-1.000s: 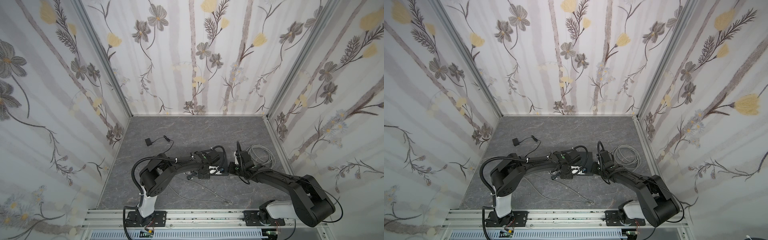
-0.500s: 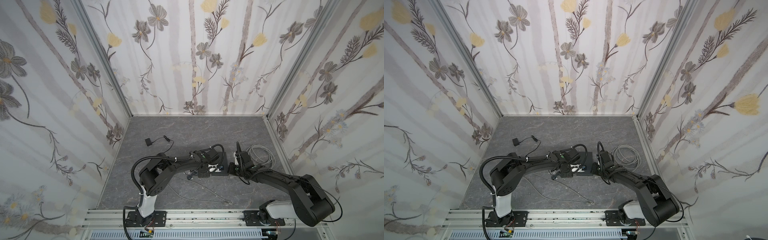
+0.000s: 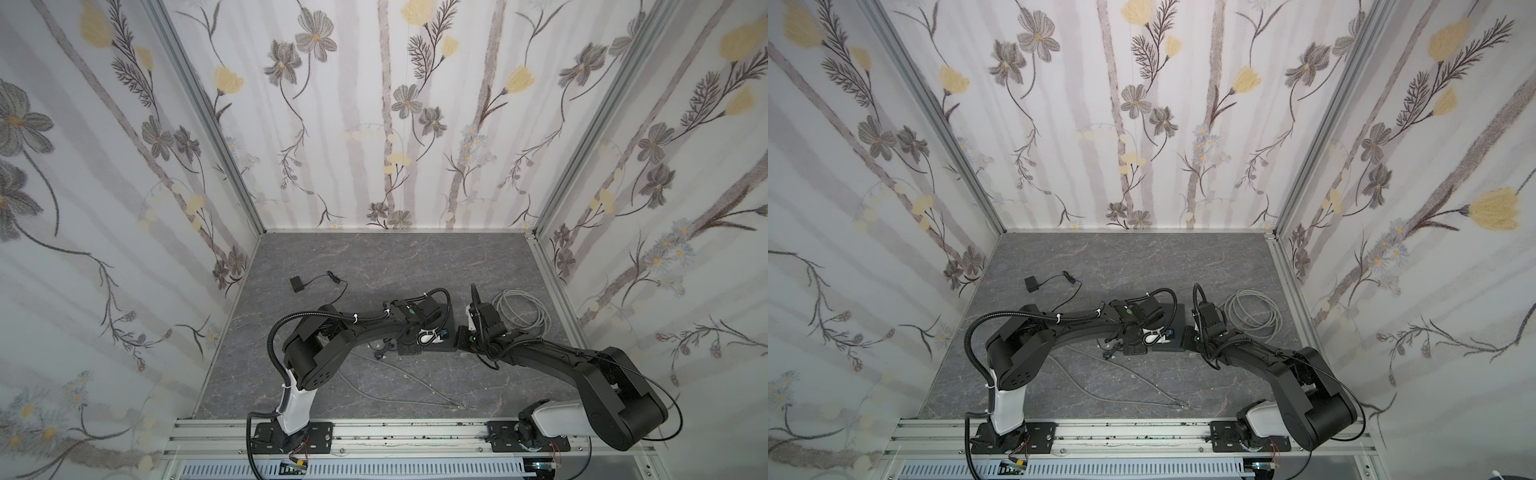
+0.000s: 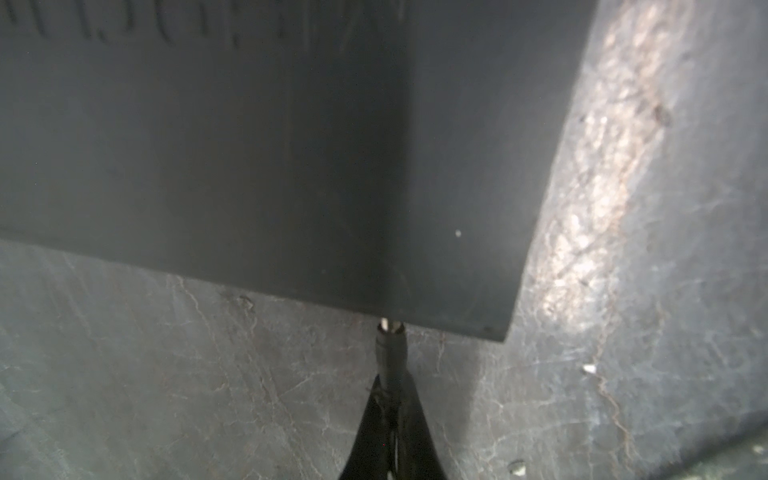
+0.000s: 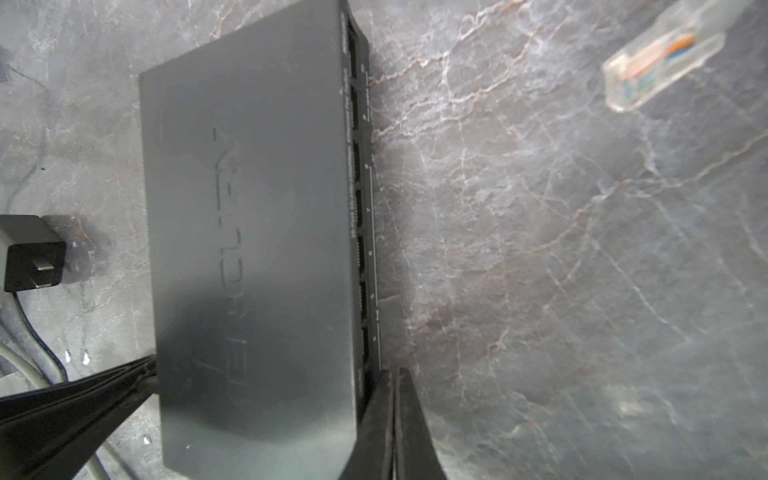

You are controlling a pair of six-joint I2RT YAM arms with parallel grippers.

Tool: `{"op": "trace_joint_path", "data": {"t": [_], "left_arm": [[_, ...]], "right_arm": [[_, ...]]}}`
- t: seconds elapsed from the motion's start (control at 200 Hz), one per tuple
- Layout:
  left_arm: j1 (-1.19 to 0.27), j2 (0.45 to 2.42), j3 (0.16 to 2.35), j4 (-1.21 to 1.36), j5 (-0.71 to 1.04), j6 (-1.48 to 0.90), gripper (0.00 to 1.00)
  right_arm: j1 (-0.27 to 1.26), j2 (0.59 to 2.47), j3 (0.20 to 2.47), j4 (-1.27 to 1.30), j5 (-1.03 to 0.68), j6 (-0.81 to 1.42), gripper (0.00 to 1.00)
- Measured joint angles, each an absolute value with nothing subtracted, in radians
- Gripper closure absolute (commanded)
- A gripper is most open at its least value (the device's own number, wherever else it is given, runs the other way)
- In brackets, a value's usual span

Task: Insert the plug into the switch port
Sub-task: 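Push the barrel plug into the box's side port with the left gripper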

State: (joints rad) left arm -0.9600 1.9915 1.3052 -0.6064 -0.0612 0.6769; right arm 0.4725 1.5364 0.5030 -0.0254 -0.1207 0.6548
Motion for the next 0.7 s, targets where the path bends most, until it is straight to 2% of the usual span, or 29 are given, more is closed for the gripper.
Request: {"op": "trace_joint_path", "data": {"t": [0.7], "left_arm": [[-0.989, 1.986, 1.296, -0.594, -0.109, 0.677, 1.00]], "right_arm": [[0.495, 1.557, 0.507, 0.006, -0.107, 0.672, 0.94]]}}
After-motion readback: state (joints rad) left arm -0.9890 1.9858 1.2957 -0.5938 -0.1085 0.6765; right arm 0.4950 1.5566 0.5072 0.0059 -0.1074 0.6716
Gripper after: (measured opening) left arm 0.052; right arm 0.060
